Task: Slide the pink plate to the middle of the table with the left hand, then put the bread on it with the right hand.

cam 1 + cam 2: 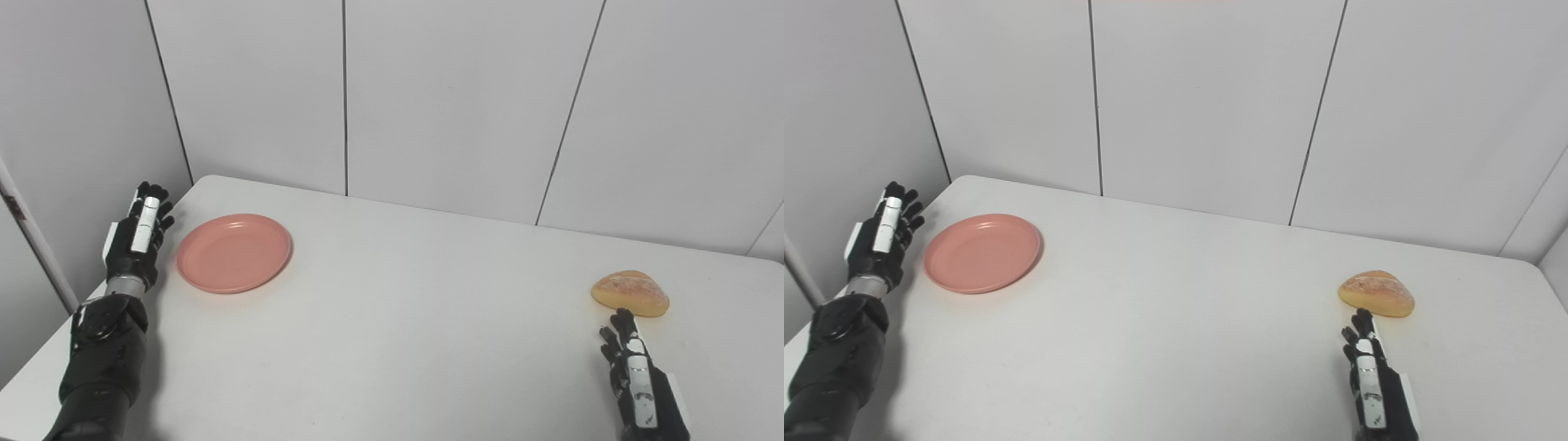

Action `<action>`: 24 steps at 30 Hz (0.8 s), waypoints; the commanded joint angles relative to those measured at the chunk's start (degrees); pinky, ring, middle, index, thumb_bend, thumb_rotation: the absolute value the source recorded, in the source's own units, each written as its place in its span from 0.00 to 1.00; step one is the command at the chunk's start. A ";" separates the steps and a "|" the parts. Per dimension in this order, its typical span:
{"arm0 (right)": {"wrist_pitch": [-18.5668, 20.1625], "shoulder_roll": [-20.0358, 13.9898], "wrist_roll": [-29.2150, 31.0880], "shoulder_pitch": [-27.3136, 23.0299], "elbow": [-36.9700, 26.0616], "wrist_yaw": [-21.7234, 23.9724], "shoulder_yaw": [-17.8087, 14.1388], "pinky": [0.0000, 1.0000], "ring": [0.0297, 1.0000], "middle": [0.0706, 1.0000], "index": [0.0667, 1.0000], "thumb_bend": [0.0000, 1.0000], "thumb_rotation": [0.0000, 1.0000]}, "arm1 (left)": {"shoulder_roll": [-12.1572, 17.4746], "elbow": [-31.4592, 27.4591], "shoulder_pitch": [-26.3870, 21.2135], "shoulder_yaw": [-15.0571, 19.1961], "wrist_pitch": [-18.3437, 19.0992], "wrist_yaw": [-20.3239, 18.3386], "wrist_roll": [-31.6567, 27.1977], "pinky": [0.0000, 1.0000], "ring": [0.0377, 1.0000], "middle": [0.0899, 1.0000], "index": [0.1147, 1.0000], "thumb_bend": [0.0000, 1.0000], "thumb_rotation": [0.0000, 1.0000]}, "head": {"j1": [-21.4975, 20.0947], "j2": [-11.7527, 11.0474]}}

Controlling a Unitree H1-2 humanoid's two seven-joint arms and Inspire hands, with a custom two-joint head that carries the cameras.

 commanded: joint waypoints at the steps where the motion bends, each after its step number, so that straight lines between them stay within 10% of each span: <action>1: 0.72 0.04 0.13 0.47 -0.70 0.02 -0.08 1.00 0.95 0.97 0.95 0.79 0.94 | 0.50 -0.85 -3.78 -0.19 -2.49 -0.50 -0.51 0.95 0.94 0.93 0.99 0.97 0.74 | -0.12 0.28; 24: 3.40 -0.31 -0.48 0.84 -3.32 -0.08 0.31 0.98 0.94 0.96 0.96 0.75 0.95 | -1.95 -3.91 -2.69 -2.88 0.01 -0.22 -0.13 0.95 0.94 0.94 0.99 0.96 0.76 | -0.76 2.42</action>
